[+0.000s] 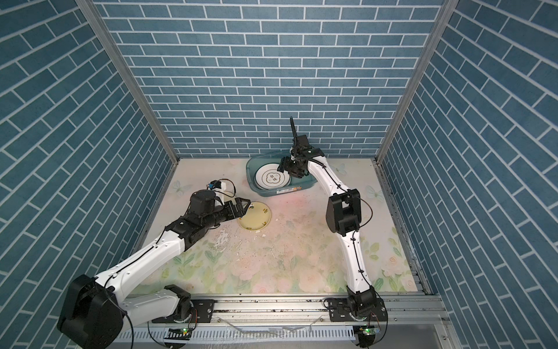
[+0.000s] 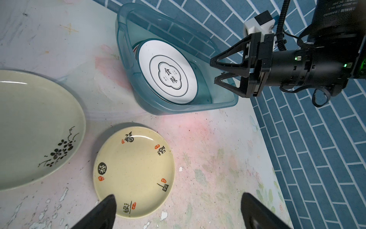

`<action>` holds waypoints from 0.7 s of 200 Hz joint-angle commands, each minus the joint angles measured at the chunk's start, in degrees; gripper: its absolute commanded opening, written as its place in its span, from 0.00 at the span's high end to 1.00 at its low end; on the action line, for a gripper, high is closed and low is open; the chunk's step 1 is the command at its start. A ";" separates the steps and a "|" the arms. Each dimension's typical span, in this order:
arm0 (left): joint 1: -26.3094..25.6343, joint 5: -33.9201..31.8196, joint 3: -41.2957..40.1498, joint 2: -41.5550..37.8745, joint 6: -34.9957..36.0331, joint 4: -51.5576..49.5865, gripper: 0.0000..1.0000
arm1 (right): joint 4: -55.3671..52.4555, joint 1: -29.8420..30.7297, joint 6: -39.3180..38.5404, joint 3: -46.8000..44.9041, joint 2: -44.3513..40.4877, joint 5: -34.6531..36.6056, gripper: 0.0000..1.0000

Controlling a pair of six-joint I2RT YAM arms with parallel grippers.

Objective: Place the plates into the plastic bin on the countertop
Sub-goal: Place the plate in the plastic bin.

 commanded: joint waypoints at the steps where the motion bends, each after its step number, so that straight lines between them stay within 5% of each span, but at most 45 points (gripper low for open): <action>1: 1.18 0.27 -1.46 -0.47 0.62 0.92 0.00 | -1.81 0.32 -3.45 -1.32 -5.88 2.28 0.30; 39: 3.74 0.25 -4.15 -0.84 0.52 2.46 0.00 | 3.84 0.32 -3.78 -12.49 -19.88 4.53 0.28; 140: 5.17 1.48 -9.41 2.63 -3.18 6.26 0.00 | 31.19 0.15 -2.01 -64.66 -61.91 9.42 0.06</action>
